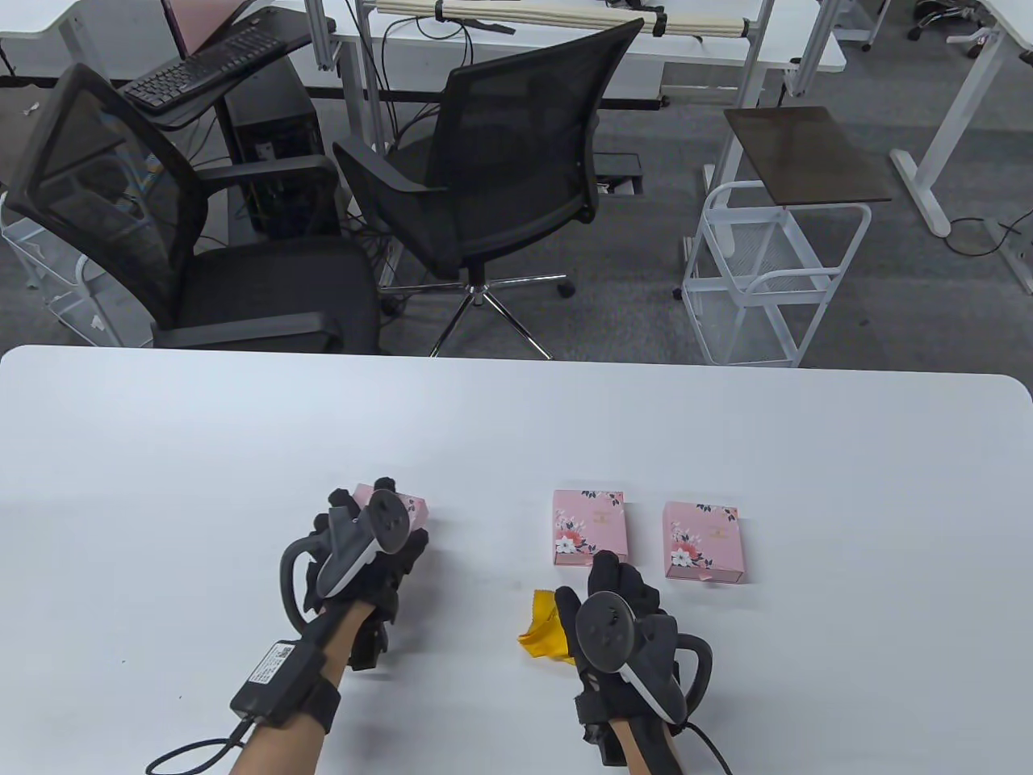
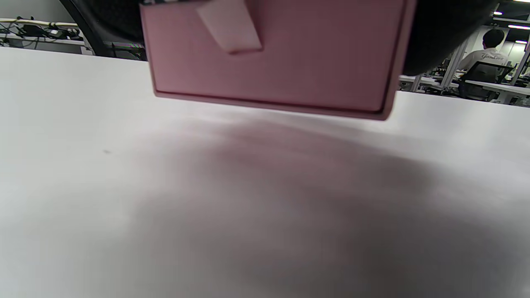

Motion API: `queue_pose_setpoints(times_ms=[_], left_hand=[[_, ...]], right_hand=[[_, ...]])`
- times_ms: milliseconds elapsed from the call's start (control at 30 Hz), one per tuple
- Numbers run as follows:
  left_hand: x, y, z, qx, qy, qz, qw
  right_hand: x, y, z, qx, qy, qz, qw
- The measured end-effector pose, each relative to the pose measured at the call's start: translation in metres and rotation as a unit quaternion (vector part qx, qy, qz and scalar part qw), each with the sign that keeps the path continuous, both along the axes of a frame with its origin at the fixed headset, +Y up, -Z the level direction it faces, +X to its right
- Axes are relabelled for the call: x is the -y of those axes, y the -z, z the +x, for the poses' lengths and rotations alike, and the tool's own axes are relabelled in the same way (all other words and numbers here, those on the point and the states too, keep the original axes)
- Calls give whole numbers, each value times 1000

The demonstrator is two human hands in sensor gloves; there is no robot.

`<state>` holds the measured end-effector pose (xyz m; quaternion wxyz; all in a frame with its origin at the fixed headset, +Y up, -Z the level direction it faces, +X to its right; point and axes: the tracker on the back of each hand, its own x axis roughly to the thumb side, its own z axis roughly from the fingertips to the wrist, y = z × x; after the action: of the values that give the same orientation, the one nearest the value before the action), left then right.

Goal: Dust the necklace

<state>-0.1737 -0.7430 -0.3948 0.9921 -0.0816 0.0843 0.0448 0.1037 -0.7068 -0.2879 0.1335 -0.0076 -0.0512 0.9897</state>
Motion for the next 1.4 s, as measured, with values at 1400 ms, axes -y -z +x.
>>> queue_pose_setpoints(times_ms=[1400], left_hand=[[19,-38,-15,85,-102,24,991]], right_hand=[[12,6,-85,-107,155,-128,974]])
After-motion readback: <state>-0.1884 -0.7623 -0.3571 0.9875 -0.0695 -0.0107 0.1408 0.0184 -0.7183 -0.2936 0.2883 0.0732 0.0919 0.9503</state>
